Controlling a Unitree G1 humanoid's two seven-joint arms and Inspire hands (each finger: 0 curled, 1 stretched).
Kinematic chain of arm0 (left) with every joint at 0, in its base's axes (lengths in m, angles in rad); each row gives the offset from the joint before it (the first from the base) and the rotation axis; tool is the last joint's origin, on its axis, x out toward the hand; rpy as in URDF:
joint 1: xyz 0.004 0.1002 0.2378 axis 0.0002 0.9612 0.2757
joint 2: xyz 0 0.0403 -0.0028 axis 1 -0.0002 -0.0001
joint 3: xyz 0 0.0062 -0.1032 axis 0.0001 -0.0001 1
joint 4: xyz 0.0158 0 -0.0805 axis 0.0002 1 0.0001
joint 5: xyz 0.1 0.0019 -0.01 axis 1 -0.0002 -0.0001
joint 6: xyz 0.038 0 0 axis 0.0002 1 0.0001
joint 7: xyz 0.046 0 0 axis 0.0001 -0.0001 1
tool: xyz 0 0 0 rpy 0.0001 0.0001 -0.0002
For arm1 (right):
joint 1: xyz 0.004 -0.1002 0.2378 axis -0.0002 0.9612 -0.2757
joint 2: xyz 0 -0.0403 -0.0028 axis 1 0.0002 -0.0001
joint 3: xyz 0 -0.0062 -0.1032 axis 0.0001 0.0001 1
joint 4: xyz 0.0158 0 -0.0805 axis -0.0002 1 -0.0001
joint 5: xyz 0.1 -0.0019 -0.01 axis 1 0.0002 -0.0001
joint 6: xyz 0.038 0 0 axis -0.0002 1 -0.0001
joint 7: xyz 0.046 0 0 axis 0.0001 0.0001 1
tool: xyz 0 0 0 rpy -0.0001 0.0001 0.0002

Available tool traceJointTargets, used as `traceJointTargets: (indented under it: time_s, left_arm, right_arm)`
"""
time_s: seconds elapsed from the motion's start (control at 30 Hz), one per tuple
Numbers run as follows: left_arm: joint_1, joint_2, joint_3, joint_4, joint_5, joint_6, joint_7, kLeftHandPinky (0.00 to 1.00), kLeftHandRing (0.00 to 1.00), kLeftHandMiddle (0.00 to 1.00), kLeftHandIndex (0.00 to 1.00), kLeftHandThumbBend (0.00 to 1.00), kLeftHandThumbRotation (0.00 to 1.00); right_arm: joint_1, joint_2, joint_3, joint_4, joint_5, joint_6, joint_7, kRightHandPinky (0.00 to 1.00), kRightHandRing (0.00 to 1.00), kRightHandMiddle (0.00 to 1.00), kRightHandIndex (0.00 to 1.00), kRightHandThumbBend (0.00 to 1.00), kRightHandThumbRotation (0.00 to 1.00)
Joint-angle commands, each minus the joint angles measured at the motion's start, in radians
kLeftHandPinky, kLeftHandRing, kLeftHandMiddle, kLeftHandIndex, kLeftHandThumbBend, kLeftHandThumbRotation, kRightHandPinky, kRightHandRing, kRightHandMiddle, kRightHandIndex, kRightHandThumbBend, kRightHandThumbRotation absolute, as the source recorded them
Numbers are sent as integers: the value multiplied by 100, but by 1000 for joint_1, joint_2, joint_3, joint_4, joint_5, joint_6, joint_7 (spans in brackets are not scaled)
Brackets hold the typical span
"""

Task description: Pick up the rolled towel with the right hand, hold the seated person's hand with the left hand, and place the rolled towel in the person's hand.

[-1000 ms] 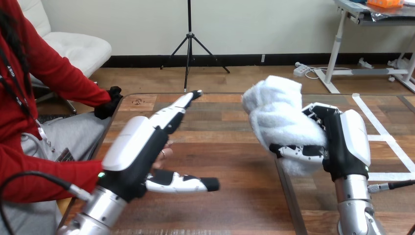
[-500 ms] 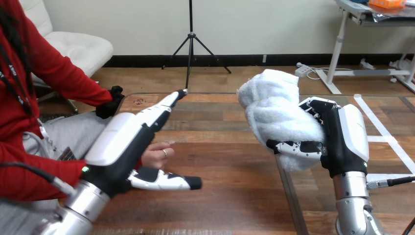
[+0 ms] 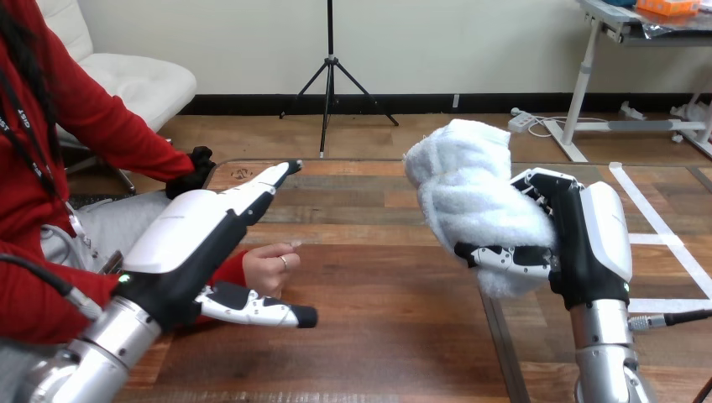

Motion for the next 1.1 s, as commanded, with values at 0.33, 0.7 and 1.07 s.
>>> traceJointTargets:
  time_s: [0.33,0.7,1.07]
  left_arm:
    - [-114,68,-12,136,-85,-40,-58,85,92,95,97,100,43]
    - [-166,90,-21,261,-58,-65,-37,84,90,92,93,100,43]
    - [-217,109,-44,387,-3,-103,20,83,88,90,91,100,39]
  right_arm:
    - [-7,12,-29,-133,19,-2,5,5,9,12,12,62,0]
    - [10,8,-37,-169,24,-5,6,5,9,12,12,63,0]
    - [29,3,-45,-210,22,1,8,5,9,12,12,64,0]
